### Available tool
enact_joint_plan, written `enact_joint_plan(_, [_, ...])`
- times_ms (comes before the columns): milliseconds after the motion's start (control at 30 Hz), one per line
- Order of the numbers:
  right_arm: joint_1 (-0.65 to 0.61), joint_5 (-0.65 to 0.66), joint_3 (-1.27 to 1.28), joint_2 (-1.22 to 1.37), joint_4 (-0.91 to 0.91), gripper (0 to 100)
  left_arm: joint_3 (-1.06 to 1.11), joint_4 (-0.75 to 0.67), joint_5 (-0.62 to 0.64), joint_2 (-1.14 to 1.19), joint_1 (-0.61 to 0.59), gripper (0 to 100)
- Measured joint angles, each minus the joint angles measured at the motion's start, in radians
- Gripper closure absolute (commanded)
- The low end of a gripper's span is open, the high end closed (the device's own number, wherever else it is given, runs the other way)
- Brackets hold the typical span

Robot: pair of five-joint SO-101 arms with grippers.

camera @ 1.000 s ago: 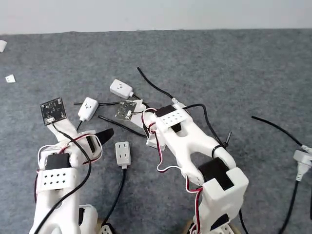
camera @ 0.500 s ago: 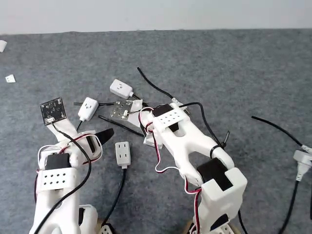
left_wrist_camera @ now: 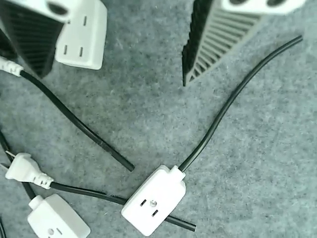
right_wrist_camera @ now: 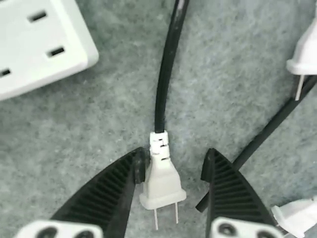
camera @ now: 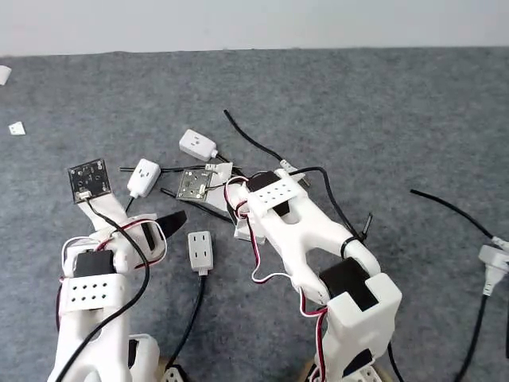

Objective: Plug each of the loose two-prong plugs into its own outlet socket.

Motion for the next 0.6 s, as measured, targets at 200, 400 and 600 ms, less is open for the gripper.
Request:
enact_joint_plan(200, [-0.003,0.000,0.000,0.000,0.000,81.2,0.000,0.000,0.000,0.000,0.000,62])
enact_joint_plan(400, [-0.021,0.017,0.000,0.014,0.000,81.2,0.000,0.000,0.000,0.000,0.000,62])
enact_joint_plan(600, [-0.021,0.018,-0.081,0.078,0.052,81.8,0.000,0.000,0.000,0.000,0.000,62])
